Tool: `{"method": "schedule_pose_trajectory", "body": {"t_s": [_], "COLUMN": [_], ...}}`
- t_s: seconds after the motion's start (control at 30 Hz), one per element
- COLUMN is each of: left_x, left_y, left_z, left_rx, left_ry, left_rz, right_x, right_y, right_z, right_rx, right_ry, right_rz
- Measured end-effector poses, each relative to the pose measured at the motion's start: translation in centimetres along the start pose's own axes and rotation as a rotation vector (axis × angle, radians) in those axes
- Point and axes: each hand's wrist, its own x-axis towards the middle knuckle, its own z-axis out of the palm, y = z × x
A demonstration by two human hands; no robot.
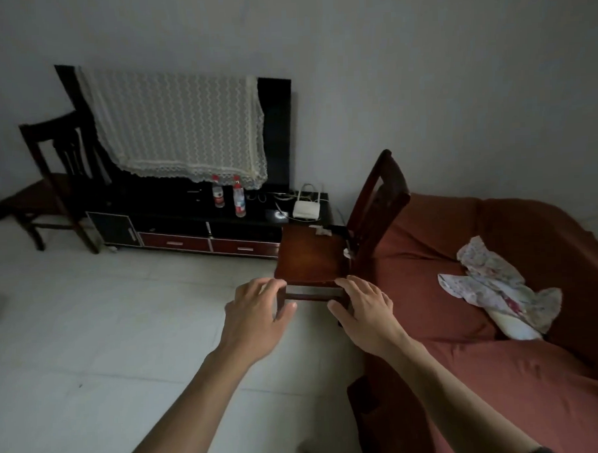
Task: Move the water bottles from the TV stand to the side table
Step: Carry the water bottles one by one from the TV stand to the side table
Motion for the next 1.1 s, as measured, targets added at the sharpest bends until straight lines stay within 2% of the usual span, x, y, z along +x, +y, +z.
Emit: {"method": "schedule_pose_trajectory", "body": {"t_s": [0.27,0.53,0.77,1.1], "left_x": [11.4,19.5,26.1,36.5], "left_y": [-2.0,-6.9,-10.1,-21.2], "left_z": [-0.9,-3.3,-4.0,-8.1], "left_rx": [0.077,0.097,-0.005,-0.090], "left_ry": [-0.016,0.018,0.059,0.111], "left_rz": [-0.031,-0.150,-0.148,-0.089], "right_x": [11.9,22.9,30.4,41.8], "right_y": [-0.3,-1.6,-4.5,-12.1], "right_z": [1.0,1.1,2.3,5.8], "right_rx": [0.094,0.081,0.058,0.028], "right_ry": [-0.002,-0.061,-0.086,-0.072], "right_rz": [-0.006,-0.062,-0.083,-0.041]}}
